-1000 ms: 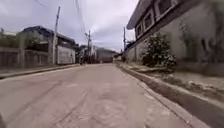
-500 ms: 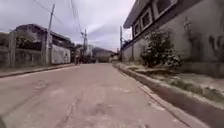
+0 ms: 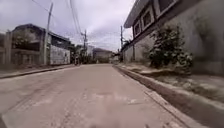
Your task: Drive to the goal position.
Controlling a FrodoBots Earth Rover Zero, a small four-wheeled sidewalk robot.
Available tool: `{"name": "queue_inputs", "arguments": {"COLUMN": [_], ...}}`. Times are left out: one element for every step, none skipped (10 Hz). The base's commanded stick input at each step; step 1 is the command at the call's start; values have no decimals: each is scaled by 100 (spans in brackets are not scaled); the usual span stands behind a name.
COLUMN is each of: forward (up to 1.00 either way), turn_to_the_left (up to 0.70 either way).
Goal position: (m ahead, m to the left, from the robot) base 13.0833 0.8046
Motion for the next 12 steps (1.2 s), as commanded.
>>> {"name": "queue_inputs", "arguments": {"forward": [100,100,100,100,100,100,100,100,100,100,100,100], "turn_to_the_left": [0,0,0,0,0,0,0,0,0,0,0,0]}}
